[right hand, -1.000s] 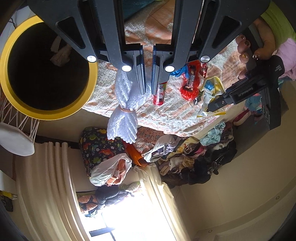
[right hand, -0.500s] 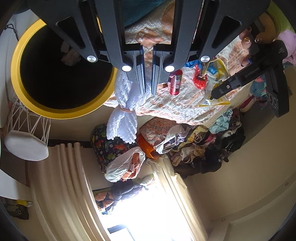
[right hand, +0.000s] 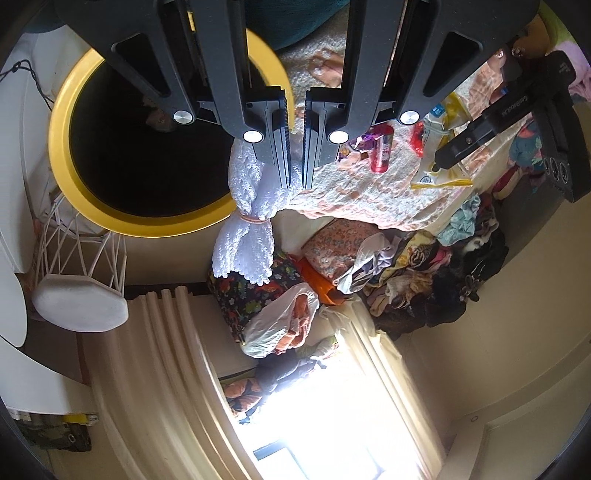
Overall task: Collect trash
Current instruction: 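Carry the yellow wrapper and white mesh net over the yellow bin, then open both tools to drop the wrapper and net into the bin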
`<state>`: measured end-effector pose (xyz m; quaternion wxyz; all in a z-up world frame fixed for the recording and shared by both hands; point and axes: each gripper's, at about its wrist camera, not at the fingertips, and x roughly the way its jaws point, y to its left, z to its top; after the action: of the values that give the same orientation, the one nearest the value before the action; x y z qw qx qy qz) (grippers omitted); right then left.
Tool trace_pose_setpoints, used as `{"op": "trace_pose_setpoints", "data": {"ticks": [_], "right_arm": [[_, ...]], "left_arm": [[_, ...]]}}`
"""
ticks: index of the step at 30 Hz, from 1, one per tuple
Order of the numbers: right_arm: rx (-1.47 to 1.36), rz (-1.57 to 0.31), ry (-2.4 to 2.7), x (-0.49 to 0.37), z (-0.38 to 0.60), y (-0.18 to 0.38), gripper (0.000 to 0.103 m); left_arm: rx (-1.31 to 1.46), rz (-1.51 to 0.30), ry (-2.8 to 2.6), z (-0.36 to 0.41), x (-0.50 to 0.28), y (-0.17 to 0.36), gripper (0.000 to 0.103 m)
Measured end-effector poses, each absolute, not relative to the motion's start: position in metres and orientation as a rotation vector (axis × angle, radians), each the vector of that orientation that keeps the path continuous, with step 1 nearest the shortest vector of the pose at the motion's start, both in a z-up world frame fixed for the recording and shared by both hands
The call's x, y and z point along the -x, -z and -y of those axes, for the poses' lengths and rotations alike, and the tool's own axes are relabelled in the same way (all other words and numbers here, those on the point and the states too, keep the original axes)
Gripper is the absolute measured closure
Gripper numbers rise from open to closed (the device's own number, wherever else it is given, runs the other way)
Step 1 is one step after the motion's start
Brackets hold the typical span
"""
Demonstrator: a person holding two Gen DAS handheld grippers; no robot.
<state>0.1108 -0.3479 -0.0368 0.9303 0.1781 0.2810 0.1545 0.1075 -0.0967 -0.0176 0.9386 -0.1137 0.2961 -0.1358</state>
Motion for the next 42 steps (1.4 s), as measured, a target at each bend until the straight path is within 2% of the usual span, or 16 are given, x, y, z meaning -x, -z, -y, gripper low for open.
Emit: {"op": "trace_pose_setpoints", "data": {"ticks": [21,42], "right_arm": [[-0.451,-0.599,-0.222,-0.121,0.396,0.053,0.097],[-0.519,-0.705,-0.201,-0.139,0.421,0.084,0.097]], "left_arm": [[0.13,-0.644,0.395,0.164,-0.116,0.031,0.069],[0.057,-0.737,0.457,0.219,-0.144,0.066,0.069]]}}
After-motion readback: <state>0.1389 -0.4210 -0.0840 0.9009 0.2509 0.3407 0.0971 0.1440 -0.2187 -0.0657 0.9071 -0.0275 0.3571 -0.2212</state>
